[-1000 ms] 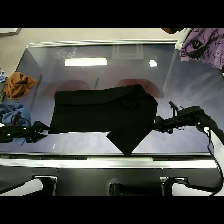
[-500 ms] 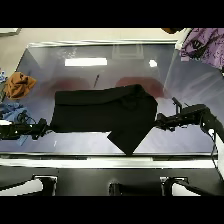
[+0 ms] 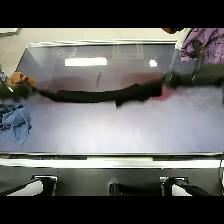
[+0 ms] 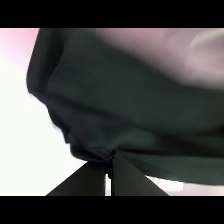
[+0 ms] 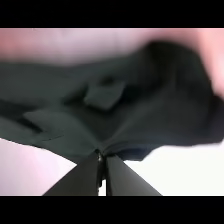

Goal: Fold the clothes and pants, and hang the long-sleeved shirts on hangers.

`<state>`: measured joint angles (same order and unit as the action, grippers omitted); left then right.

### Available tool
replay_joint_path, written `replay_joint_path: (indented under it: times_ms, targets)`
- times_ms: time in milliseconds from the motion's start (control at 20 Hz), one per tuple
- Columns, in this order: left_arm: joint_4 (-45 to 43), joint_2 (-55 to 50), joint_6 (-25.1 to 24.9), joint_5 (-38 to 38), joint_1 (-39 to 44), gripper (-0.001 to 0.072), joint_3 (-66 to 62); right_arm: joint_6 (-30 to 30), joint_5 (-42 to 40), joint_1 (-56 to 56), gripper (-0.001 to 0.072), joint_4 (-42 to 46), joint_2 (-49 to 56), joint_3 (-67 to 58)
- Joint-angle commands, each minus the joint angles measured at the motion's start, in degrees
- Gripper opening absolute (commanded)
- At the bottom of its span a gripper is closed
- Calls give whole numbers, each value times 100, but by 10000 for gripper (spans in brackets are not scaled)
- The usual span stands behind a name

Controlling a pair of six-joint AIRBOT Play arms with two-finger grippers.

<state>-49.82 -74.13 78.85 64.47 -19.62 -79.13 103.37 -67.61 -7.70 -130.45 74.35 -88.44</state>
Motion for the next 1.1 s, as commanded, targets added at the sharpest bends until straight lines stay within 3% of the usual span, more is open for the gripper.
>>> replay_joint_path:
  times_ms: [0,100,200,400,550,850,1050]
  targets:
    - [-269,278,555,356,153,13,-2382,-671,-243,111,24,640,-111,-2468]
    - [-802,588,793,638,149,13,-3346,-1008,-444,111,24,1058,-461,-3493]
    - [-1344,1075,1091,870,149,13,-3768,-1257,-387,111,24,1307,-1187,-3556]
    - [-2452,2221,1650,1366,149,13,-3735,-1794,-568,111,24,1998,-2409,-3510]
    - [-2817,2638,1818,1497,149,13,-3591,-2197,-621,111,24,2264,-2704,-3510]
    - [-2566,2103,1742,1641,170,13,-2894,-2597,-1209,111,24,2234,-1639,-3484]
    - [-2544,946,1523,1596,472,13,-1985,-2756,-1211,114,24,1873,-332,-2612]
